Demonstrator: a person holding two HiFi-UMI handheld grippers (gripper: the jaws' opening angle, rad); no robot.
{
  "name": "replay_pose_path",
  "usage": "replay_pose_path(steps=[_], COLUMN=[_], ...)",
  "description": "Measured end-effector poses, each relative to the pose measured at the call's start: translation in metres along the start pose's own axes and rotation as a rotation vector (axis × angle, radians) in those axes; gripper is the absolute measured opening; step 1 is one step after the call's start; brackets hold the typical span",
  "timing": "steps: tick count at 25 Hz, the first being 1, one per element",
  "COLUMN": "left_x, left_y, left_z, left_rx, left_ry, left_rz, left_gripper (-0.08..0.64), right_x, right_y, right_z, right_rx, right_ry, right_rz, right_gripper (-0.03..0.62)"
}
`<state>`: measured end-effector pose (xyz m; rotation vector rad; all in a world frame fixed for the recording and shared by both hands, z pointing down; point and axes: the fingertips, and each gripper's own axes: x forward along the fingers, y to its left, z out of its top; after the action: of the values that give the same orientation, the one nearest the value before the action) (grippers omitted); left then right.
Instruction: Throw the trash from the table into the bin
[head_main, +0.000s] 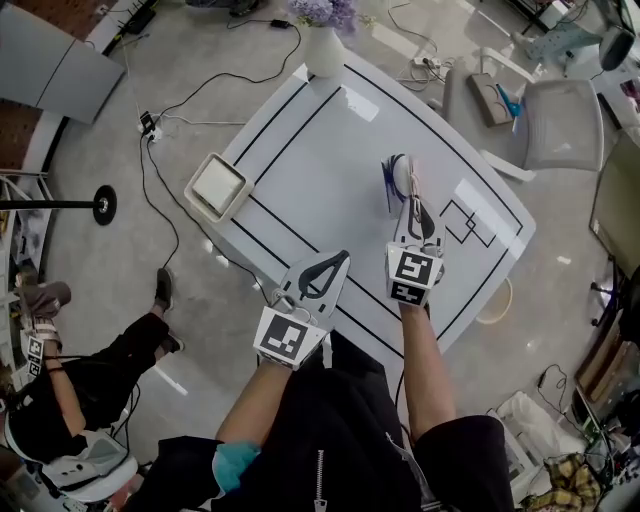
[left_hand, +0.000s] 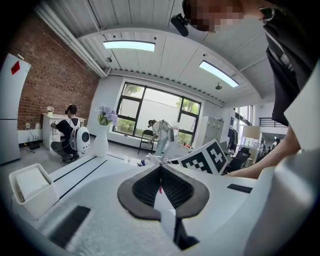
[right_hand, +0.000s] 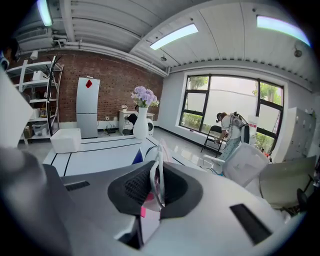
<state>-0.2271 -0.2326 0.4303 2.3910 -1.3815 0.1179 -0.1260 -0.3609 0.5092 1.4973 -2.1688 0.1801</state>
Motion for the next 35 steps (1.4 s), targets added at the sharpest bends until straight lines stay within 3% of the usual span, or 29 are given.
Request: replay_pose_path(steps=[8, 13, 17, 28, 35], left_x=[0.01, 0.015, 0.021, 0.03, 0.025], left_y=[-0.022, -0.042, -0.062, -0.12, -0.131], left_z=[0.017, 0.027, 0.032, 0.025, 0.023], left_rx=[0.066, 0.064, 0.124, 0.153, 0.18], left_ry=[-0.043, -0.037, -0.053, -0.046, -0.057], left_rz=[-0.077, -0.111, -0.168, -0.298, -0.338], left_gripper=[0.006, 0.006, 0.006, 0.006, 0.006], right_x=[-0.051, -0.089, -0.125, -0.201, -0.219], right_y=[-0.022, -0.035, -0.047, -0.076, -0.078], right_z=[0.027, 0.035, 0.034, -0.011, -0.016], right_rx=[0.05, 0.089, 0.12, 0.179, 0.212], right_ry=[-0.06, -0.078, -0.08, -0.045, -0.067], right_rz=[-0.039, -0.066, -0.086, -0.177, -0.22], right_gripper=[0.025, 0.025, 0.025, 0.025, 0.025])
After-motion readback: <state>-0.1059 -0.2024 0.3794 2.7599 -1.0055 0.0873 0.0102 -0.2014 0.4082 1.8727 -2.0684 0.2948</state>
